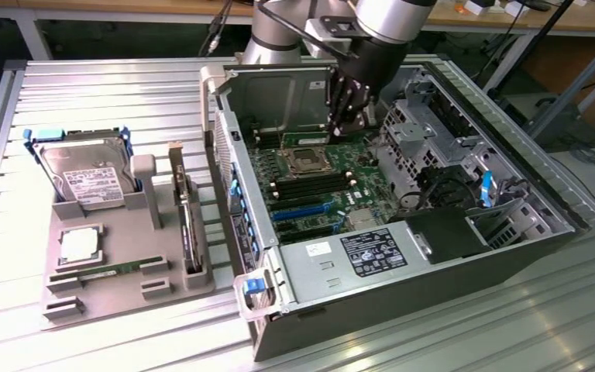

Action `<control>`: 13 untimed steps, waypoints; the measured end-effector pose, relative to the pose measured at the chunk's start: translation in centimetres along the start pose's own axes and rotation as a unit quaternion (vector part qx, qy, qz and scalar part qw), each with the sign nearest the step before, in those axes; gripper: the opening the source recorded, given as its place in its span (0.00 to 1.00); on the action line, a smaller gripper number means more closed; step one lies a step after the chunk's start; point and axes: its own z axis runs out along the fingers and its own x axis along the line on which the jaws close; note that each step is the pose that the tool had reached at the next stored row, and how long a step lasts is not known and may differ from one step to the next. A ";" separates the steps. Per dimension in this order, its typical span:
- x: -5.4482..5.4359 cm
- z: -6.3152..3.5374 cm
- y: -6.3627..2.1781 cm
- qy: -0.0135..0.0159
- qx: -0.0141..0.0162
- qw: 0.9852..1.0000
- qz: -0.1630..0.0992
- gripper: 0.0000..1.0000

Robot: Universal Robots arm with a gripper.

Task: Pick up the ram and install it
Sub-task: 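Insert the ram into the slot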

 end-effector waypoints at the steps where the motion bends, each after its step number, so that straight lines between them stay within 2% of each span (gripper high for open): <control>1: 0.0 0.34 -0.07 0.000 0.000 1.000 0.000 0.14; 5: 0.1 1.49 -0.47 0.001 0.000 1.000 -0.007 0.14; 8: 0.1 2.19 -0.58 0.005 -0.002 0.999 -0.041 0.14; 10: 0.2 3.01 -0.65 0.004 0.000 1.000 -0.031 0.14; 13: 0.2 3.62 -0.74 0.004 0.000 1.000 -0.031 0.14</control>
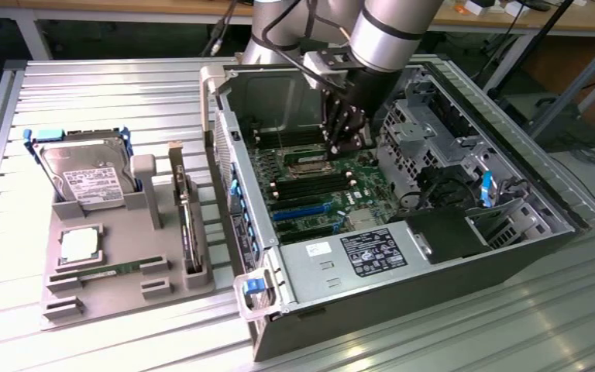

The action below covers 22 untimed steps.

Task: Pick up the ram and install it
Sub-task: 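Insert the ram into the slot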

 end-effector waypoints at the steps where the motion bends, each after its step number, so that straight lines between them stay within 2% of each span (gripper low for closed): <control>1: 0.0 0.33 -0.07 0.000 0.000 1.000 0.000 0.14; 4: 0.1 1.04 -0.36 0.000 0.000 1.000 0.000 0.14; 7: 0.1 1.92 -1.10 0.000 0.000 1.000 0.000 0.14; 13: 0.2 4.18 -1.03 0.000 0.000 1.000 0.005 0.14; 17: 0.3 4.63 -1.06 0.000 0.000 1.000 0.005 0.14; 19: 0.9 5.36 -1.08 0.000 0.000 1.000 0.005 0.14; 22: 0.9 5.56 -1.10 0.000 0.000 1.000 0.005 0.14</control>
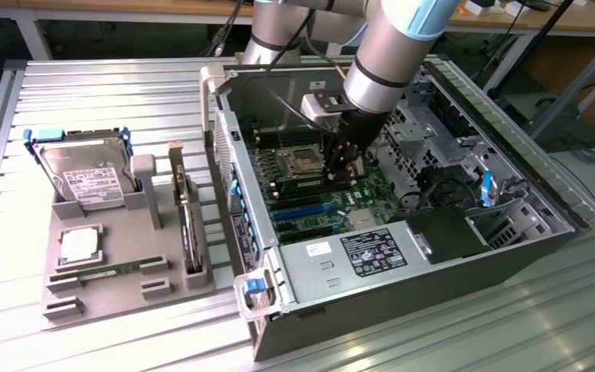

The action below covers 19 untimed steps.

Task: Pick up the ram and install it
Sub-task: 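Insert the ram into the slot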

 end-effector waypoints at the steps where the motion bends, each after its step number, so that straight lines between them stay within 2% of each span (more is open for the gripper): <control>1: 0.0 0.22 -0.02 0.000 0.000 1.000 0.000 0.14; 9: -0.2 0.74 0.07 0.001 0.000 1.000 0.000 0.14; 19: -0.2 0.59 0.09 0.001 0.000 1.000 0.002 0.14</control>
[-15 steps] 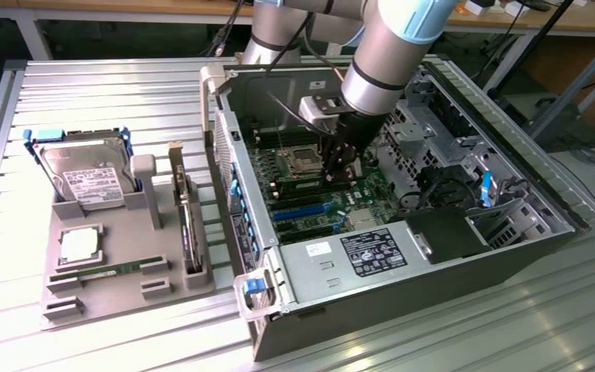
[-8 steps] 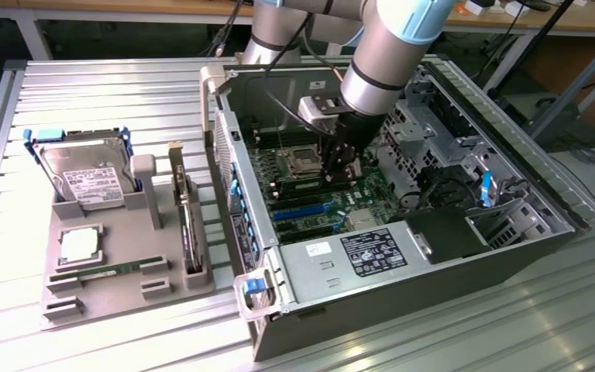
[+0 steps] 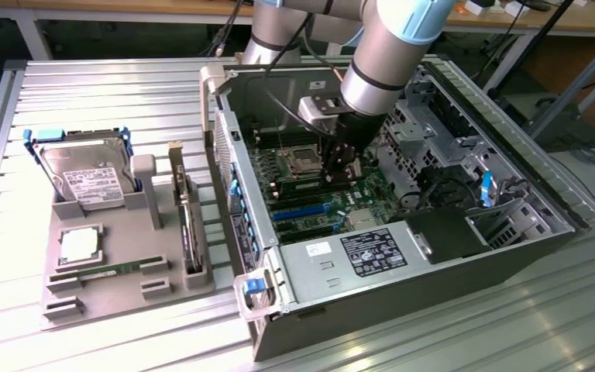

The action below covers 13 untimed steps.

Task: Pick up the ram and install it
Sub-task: 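Insert the ram into the slot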

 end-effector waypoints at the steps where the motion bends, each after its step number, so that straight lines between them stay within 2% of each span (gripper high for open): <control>1: 0.0 0.02 0.00 0.000 0.000 1.000 0.000 0.14; 11: 0.0 0.65 -0.05 0.000 0.000 1.000 0.000 0.14; 12: 0.0 0.65 -0.05 0.000 0.000 1.000 0.000 0.15; 13: 0.0 0.65 -0.05 0.000 0.000 1.000 0.000 0.21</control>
